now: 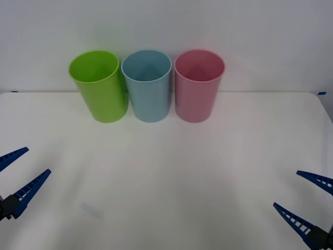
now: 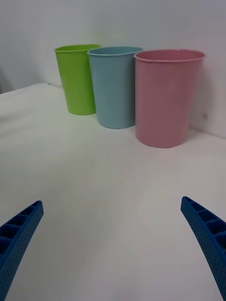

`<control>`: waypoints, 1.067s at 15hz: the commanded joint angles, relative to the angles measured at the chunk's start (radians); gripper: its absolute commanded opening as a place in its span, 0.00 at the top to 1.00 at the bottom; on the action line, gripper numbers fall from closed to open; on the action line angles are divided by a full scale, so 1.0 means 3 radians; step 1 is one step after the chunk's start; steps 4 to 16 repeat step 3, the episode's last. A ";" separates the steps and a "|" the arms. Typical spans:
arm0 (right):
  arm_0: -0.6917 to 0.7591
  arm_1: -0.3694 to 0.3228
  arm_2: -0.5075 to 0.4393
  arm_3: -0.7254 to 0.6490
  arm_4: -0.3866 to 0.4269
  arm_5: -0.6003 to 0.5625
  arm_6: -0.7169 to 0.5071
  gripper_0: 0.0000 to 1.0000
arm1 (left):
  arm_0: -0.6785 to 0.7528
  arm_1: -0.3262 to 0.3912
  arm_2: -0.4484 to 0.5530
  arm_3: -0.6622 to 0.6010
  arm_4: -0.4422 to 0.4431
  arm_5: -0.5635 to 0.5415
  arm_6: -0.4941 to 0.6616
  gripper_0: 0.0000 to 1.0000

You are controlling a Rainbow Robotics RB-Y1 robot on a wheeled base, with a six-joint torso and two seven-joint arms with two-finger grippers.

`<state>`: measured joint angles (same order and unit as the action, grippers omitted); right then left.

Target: Grasp the object on the table and drop it into the matching bin: aluminum can to the light blue bin, PET bottle to the pink bin.

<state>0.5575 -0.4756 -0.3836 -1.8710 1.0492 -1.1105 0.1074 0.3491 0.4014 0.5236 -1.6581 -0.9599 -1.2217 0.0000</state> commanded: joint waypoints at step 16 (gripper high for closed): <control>0.0003 0.0000 -0.0010 0.0014 0.0000 -0.0011 0.0010 0.00 | 0.0000 0.0000 0.0000 0.0000 0.0000 0.0000 0.0000 0.00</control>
